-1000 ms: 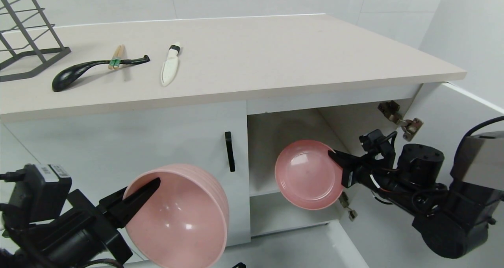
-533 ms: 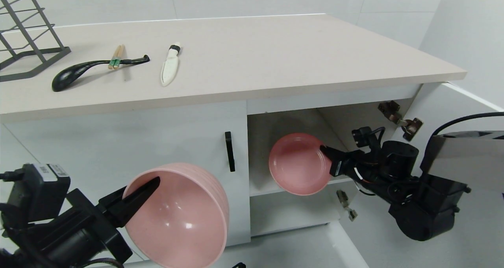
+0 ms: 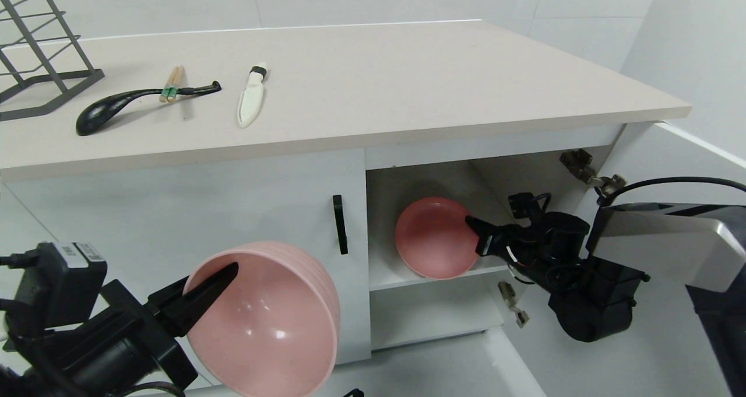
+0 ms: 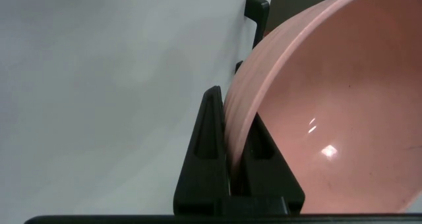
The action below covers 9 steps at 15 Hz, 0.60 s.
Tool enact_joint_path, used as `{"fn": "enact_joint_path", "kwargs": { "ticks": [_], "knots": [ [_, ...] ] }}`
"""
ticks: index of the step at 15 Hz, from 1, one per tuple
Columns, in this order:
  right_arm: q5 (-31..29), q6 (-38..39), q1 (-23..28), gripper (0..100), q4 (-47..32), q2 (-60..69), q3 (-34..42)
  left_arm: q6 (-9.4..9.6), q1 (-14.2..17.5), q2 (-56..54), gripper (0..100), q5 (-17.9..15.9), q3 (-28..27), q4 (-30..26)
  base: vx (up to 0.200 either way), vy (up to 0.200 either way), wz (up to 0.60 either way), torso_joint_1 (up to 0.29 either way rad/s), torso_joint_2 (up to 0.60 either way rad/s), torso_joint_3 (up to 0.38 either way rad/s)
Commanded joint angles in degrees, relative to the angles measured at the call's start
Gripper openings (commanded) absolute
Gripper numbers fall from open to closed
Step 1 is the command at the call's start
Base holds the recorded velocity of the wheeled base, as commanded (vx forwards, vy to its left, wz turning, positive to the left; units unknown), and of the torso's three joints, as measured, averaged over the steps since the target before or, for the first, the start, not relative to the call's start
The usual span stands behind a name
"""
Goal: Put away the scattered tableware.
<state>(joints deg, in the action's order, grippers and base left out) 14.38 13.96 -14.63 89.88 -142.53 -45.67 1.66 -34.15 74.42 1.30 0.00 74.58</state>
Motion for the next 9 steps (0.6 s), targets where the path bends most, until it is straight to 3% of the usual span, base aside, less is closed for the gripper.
{"fn": "enact_joint_path", "kwargs": {
  "ticks": [1,5,9],
  "knots": [
    [-0.06,0.37,-0.05,0,0.12,-4.33,-5.49,0.01,0.13,0.11,0,0.01,0.0,0.12,0.0,0.0,0.0,0.0,0.0,0.0],
    [-0.06,1.69,-0.14,0,0.12,-7.32,-11.29,0.28,0.4,0.11,0,0.01,0.0,0.12,0.0,0.0,0.0,0.0,0.0,0.0],
    [-0.06,1.69,-0.31,0,0.12,-7.76,-11.99,0.28,0.4,0.2,0,0.01,0.0,0.12,0.0,0.0,0.0,0.0,0.0,0.0]
  ]
}}
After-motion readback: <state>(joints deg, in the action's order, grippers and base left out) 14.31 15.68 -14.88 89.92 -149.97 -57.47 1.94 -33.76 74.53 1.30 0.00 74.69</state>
